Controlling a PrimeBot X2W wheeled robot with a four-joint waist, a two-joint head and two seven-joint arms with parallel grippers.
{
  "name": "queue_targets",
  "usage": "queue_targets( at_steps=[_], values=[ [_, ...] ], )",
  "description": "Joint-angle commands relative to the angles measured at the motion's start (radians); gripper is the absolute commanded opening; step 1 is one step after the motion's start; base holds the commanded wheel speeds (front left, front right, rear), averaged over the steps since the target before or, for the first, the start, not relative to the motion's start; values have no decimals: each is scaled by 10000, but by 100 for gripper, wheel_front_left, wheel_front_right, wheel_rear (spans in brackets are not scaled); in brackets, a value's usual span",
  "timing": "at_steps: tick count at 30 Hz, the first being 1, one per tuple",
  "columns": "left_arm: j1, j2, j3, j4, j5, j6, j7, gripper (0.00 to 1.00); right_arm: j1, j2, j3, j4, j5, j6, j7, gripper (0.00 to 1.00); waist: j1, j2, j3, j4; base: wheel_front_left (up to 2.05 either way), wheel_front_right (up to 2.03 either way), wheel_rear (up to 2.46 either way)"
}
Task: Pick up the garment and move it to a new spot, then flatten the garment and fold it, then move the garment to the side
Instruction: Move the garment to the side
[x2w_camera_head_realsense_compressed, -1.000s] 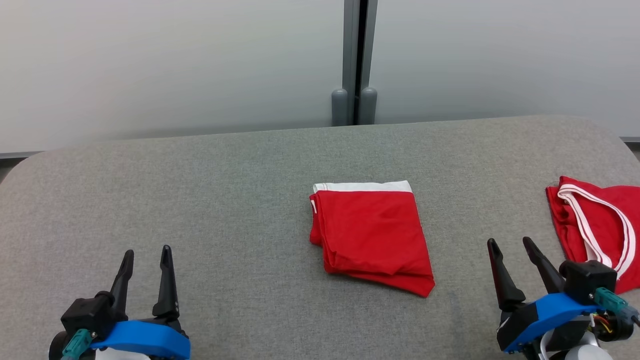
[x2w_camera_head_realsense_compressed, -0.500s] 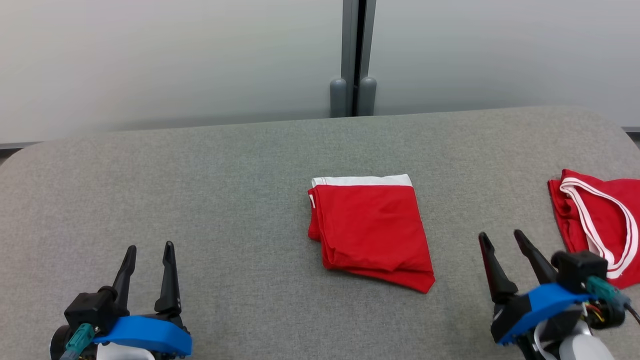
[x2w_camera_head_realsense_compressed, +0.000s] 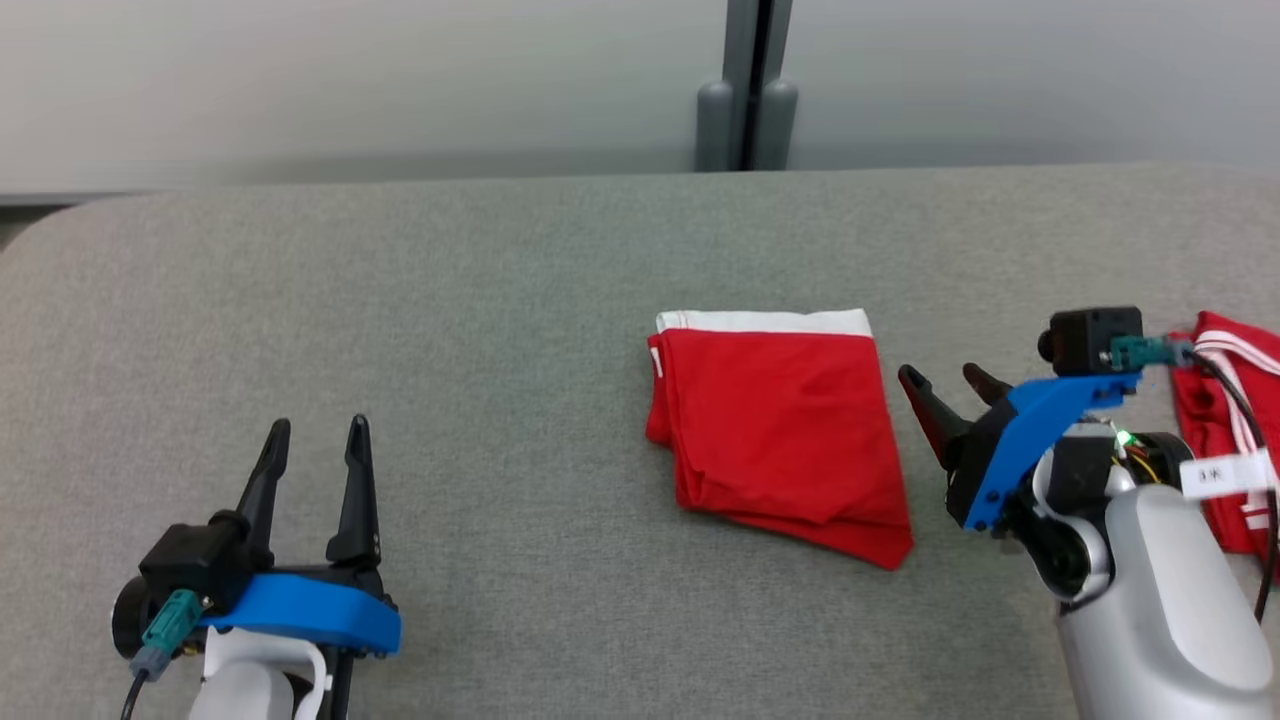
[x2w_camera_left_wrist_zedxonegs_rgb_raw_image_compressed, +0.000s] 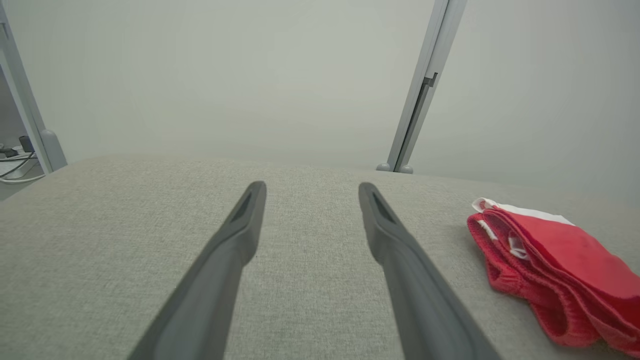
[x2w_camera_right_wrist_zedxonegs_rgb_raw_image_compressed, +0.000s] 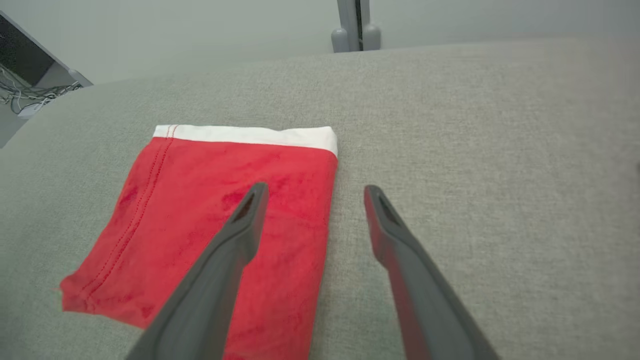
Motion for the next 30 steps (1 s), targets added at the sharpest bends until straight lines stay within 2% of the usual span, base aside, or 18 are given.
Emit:
queue_targets(
  at_steps=[1,6,11,17,18,19,20,25,30],
  values=[
    [-256,40,-76,-93,-10,-20,-45,100,-404,65,-195,428,-26,6,333,100,0,0,390,314,0,0,0],
    [-639,23,-254,-224,44,-20,-45,100,-1209,157,-705,1808,-537,6,1168,100,0,0,945,701,0,0,0],
    [-834,-31,-349,-273,74,-20,-45,100,-1579,221,-951,2793,-648,6,1405,100,0,0,1290,902,0,0,0],
    [-852,-64,-408,-153,63,-20,-45,100,-1578,368,326,3554,863,21,1548,100,0,0,1322,905,0,0,0],
    [-829,-68,-405,-127,54,-20,-45,100,-1600,356,522,3596,909,21,1531,82,0,0,1301,877,0,0,0],
    [-797,-68,-393,-106,50,-20,-45,100,-1628,337,642,3614,773,19,1404,44,0,0,1264,839,0,0,0],
    [-769,-72,-398,-94,43,-20,-45,100,-1669,322,684,3608,662,20,1274,0,0,0,1238,809,0,0,0],
    [-610,-22,-339,-119,12,-20,-45,100,-2020,-116,1007,3305,32,4,1018,0,0,0,1020,546,0,0,0],
    [-431,-47,-146,-262,7,-20,-45,100,-2406,-977,2094,2398,-55,4,1435,0,0,0,845,-44,0,0,0]
  ],
)
